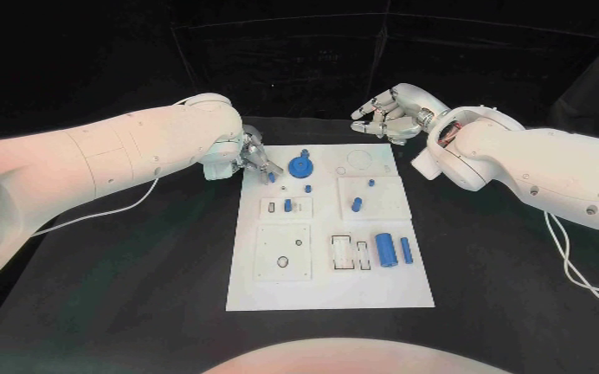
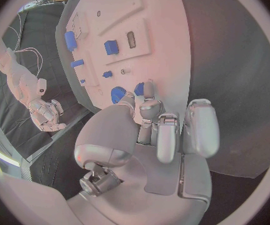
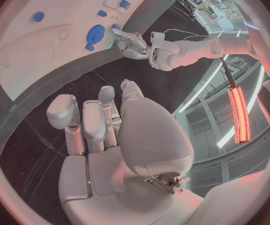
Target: Assemble the parts on the task board
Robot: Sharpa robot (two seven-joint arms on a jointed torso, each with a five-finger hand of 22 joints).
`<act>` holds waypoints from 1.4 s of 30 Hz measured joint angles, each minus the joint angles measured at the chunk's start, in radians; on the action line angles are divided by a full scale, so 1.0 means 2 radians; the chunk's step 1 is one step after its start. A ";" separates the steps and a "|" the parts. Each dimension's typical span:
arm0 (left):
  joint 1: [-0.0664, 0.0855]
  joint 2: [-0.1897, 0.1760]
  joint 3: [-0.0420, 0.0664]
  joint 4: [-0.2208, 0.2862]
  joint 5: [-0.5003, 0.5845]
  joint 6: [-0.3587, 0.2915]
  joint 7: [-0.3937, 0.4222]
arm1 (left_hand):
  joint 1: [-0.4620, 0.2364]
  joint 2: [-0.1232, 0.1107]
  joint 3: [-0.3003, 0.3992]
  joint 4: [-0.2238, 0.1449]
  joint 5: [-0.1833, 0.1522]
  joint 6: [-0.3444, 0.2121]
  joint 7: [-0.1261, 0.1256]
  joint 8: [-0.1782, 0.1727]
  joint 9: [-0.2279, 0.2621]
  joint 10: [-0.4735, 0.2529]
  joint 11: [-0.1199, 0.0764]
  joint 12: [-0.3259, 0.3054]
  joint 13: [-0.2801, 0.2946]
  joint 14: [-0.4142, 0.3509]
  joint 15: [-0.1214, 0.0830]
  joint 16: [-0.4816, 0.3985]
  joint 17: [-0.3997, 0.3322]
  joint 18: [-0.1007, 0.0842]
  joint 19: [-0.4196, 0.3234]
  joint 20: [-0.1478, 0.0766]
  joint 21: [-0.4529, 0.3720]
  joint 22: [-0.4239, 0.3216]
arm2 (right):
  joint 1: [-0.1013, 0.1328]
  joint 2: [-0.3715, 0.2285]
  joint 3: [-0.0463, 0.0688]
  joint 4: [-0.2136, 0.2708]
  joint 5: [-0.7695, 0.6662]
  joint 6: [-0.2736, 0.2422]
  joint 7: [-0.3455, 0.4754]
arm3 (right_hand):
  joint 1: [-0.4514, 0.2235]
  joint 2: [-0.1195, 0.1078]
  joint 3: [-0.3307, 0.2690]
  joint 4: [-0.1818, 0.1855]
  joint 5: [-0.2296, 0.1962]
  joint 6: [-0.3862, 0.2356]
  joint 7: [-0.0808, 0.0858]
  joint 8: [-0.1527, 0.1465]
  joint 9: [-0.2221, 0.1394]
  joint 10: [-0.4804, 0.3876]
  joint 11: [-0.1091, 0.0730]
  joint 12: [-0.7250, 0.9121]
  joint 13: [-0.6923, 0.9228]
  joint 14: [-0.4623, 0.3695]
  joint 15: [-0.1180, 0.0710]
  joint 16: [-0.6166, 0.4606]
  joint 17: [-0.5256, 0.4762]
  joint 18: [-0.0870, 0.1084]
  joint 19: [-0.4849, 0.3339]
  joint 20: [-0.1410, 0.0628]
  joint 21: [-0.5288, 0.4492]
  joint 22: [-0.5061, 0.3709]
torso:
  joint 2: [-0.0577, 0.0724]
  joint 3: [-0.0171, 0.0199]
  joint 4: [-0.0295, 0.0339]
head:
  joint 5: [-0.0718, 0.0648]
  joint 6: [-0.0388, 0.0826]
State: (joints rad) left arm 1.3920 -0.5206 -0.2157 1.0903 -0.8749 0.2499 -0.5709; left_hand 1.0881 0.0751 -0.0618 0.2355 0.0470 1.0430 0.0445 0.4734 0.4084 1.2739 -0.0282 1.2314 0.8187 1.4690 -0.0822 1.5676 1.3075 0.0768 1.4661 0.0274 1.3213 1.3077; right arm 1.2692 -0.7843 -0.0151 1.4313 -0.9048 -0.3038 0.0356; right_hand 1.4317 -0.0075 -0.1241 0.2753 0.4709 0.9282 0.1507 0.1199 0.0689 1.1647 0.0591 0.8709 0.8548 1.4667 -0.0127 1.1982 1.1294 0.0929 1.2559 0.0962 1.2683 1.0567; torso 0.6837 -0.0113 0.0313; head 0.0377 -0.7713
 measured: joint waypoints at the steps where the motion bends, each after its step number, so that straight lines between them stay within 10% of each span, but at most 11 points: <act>1: 0.000 0.000 0.000 0.000 0.000 0.000 0.000 | 0.000 0.000 0.000 0.000 0.000 0.000 0.000 0.000 0.001 0.000 0.000 0.000 0.000 0.000 0.000 0.000 0.000 0.000 0.000 0.000 0.000 0.000 | 0.000 0.000 0.000 0.000 0.000 0.000 0.000 | 0.000 0.000 0.000 0.000 0.000 0.000 0.000 0.000 0.000 0.000 0.000 0.000 0.000 0.000 0.000 0.000 0.000 0.000 0.000 0.000 0.000 0.000 | 0.000 0.0000 0.0000 | 0.000 0.000; 15: 0.000 0.001 0.000 0.000 0.000 -0.001 0.001 | 0.017 0.000 0.010 -0.018 0.000 -0.008 0.001 0.002 0.008 -0.002 0.002 -0.002 0.000 0.000 0.000 0.000 0.000 0.000 0.000 0.000 -0.001 0.000 | 0.000 0.000 0.000 0.000 0.000 0.000 0.000 | 0.000 0.000 0.000 0.000 0.000 0.000 0.000 0.000 0.000 0.000 0.000 0.000 0.000 0.000 0.000 0.000 0.000 0.000 0.000 0.000 0.000 0.000 | 0.000 0.0000 0.0003 | 0.000 0.000; 28: 0.000 0.002 0.000 0.000 0.000 -0.003 0.003 | 0.101 0.004 0.078 -0.094 0.000 -0.024 -0.003 0.001 0.015 -0.012 -0.002 -0.014 -0.001 -0.002 -0.002 0.000 0.000 0.000 0.000 -0.004 -0.009 0.000 | 0.000 0.000 0.000 0.000 0.000 0.002 0.000 | 0.000 0.000 0.000 0.000 0.000 0.000 0.000 0.000 0.000 0.000 0.000 0.000 0.000 0.000 0.000 0.000 0.000 0.000 0.000 0.000 0.000 0.000 | 0.000 0.0000 0.0003 | 0.000 -0.001; 31: 0.000 0.001 0.000 0.001 0.000 -0.004 0.004 | 0.108 0.001 0.089 -0.089 0.002 -0.027 0.000 -0.001 0.015 -0.013 -0.002 -0.020 -0.002 -0.002 -0.002 0.000 0.000 0.000 0.000 -0.004 -0.009 0.000 | 0.000 0.000 0.000 0.000 0.000 0.002 0.000 | 0.000 0.000 0.000 0.000 0.000 0.000 0.000 0.000 0.000 0.000 0.000 0.000 0.000 0.000 0.000 0.000 0.000 0.000 0.000 0.000 0.000 0.000 | 0.000 0.0000 0.0003 | 0.000 -0.001; 36: 0.000 -0.001 0.000 0.005 0.000 -0.006 0.007 | 0.107 -0.007 0.116 -0.064 0.002 -0.029 0.002 -0.002 0.023 -0.014 -0.001 -0.025 -0.002 -0.002 -0.002 0.000 0.000 0.000 0.000 -0.004 -0.009 0.000 | 0.000 0.000 0.000 0.000 0.000 0.002 0.000 | 0.000 0.000 0.000 0.000 0.000 0.000 0.000 0.000 0.000 0.000 0.000 0.000 0.000 0.000 0.000 0.000 0.000 0.000 0.000 0.000 0.000 0.000 | 0.000 0.0000 0.0003 | 0.000 -0.002; 42: -0.001 -0.015 0.000 0.023 0.000 -0.016 0.011 | 0.063 -0.036 0.202 -0.083 0.004 -0.030 0.003 0.007 0.037 -0.011 0.002 -0.029 0.001 -0.002 -0.002 0.000 0.000 0.000 0.000 -0.004 -0.009 0.000 | 0.000 0.000 0.000 0.000 0.000 0.003 0.000 | 0.000 0.000 0.000 0.000 0.000 0.000 0.000 0.000 0.000 0.000 0.000 0.000 0.000 0.000 0.000 0.000 0.000 0.000 0.000 0.000 0.000 0.000 | 0.000 0.0000 0.0003 | 0.001 -0.002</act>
State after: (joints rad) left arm 1.3906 -0.5501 -0.2156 1.1357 -0.8739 0.2185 -0.5484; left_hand 1.2150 0.0035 0.3419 0.0695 0.0548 0.9824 0.0515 0.4879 0.4827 1.2524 -0.0245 1.1733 0.8214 1.4652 -0.0857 1.5676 1.3074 0.0767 1.4660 0.0200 1.3030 1.3076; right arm 1.2691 -0.7836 -0.0151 1.4308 -0.9048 -0.2983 0.0348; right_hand 1.4317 -0.0075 -0.1241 0.2753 0.4709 0.9282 0.1508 0.1199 0.0689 1.1647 0.0591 0.8709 0.8546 1.4668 -0.0127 1.1982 1.1299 0.0930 1.2559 0.0962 1.2683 1.0567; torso 0.6832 -0.0114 0.0318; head 0.0387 -0.7749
